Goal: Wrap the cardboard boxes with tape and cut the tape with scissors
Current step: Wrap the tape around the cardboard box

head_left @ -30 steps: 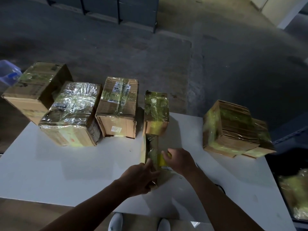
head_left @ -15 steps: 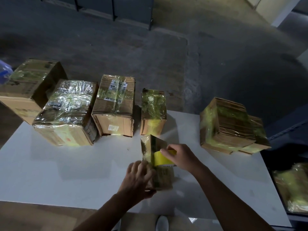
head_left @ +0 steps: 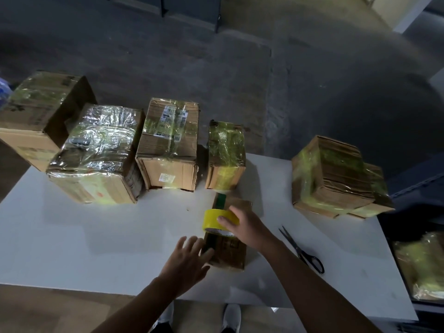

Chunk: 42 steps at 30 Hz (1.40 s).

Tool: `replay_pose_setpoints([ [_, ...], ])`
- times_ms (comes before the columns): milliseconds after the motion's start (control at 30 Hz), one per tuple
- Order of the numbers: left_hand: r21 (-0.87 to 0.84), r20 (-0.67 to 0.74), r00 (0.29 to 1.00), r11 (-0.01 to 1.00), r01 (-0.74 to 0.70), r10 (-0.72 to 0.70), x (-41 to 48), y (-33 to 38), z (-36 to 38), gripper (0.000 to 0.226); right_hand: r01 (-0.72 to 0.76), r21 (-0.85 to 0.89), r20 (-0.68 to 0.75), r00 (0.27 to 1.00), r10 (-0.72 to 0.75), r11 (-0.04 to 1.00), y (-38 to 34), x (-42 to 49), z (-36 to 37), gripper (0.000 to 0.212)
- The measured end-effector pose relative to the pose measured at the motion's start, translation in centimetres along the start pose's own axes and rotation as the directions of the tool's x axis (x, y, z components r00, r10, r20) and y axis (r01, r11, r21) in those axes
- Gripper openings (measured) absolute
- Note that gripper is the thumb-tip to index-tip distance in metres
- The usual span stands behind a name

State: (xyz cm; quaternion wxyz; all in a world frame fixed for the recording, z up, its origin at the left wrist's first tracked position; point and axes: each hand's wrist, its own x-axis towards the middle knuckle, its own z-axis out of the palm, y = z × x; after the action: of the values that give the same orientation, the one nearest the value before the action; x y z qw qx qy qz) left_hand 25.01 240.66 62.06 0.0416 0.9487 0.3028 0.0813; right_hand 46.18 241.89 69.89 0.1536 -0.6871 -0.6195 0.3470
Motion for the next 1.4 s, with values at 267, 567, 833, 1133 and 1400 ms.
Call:
replay_pose_setpoints([
  [267, -0.056, 0.024, 0.965, 0.964, -0.258, 0.260, 2.7, 0.7, -1.0, 0.071, -0.045, -0.015, 0.016, 0.999, 0.045, 0.999, 0.9, 0.1, 0.2, 0.050],
  [567, -0.017, 0.059, 0.970, 0.972, -0.235, 0.235, 2.7, 1.8, -0.1, 0.055, -0.057, -0.023, 0.038, 0.998, 0.057, 0.998, 0.6, -0.1, -0.4, 0.039],
  [833, -0.064, 0.043, 0.985, 0.984, -0.166, 0.169, 2.7, 2.7, -0.1, 0.056, -0.131, -0.267, -0.072, 0.991, 0.115, 0.955, 1.7, -1.6, -3.6, 0.050],
  [1133, -0.098, 0.040, 0.985, 0.982, -0.163, 0.168, 3.2, 2.3, -0.9, 0.047, -0.098, -0.411, -0.185, 0.983, 0.023, 0.906, 1.5, -2.4, -3.0, 0.042],
  [1400, -0.097, 0.336, 0.937, 0.986, 0.133, -0.094, 4.6, 2.6, -1.3, 0.119, -0.060, -0.401, -0.157, 0.988, -0.004, 0.914, 1.6, -2.4, -2.5, 0.040],
])
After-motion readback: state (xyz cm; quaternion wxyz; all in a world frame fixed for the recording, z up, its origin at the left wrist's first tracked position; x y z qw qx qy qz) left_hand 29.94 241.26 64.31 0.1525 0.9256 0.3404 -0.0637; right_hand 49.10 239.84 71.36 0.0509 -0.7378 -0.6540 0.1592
